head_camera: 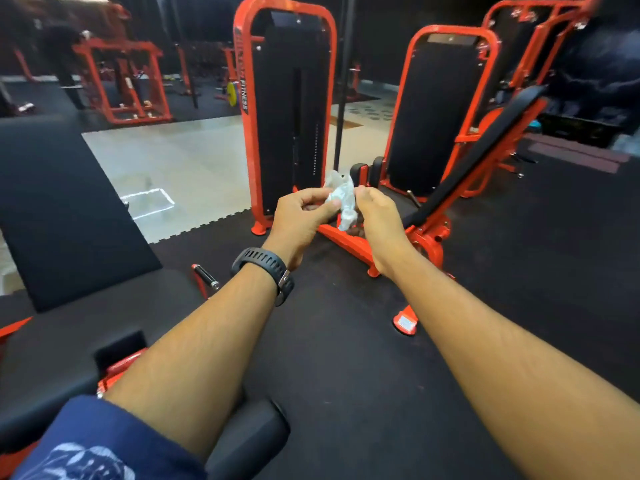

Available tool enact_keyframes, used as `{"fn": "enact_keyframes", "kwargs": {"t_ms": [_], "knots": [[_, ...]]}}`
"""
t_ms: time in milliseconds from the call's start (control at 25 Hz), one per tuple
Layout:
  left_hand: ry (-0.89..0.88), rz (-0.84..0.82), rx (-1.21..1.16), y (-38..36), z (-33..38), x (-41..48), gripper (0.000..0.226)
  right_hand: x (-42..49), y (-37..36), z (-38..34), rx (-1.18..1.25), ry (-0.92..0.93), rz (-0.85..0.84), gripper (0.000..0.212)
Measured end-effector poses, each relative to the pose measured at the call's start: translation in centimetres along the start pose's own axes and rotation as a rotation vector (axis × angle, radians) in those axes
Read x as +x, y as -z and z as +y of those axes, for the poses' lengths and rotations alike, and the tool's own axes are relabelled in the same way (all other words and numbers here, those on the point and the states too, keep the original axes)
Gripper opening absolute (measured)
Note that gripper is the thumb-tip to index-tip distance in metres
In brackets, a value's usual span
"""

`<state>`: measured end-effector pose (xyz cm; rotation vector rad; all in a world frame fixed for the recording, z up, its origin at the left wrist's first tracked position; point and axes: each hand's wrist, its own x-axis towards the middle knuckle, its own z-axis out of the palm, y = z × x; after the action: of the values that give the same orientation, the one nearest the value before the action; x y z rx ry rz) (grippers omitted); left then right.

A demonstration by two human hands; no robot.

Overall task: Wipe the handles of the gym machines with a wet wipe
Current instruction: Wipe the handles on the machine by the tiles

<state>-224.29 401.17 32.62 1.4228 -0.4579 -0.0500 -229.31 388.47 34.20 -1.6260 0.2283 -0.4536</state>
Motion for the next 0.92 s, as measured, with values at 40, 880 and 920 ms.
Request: {"fn": "enact_keyframes", "kwargs": {"t_ms": [40,880,920], "knots": [[0.000,0.034,0.029,0.2,-0.7,2.1,0.022,2.3,-0.3,0.4,0.016,-0.003,-0.031,0.024],[0.085,0.888,0.295,13.8,-15.1,39.7,0.009,50.6,-23.1,11.1,0.064,0.040,-0.970,0.029],[0.101,0.948,0.319,15.3,-16.0,40.8,0.009,51.8,-24.7,11.6,0.059,0.023,-1.029,0.020]]}}
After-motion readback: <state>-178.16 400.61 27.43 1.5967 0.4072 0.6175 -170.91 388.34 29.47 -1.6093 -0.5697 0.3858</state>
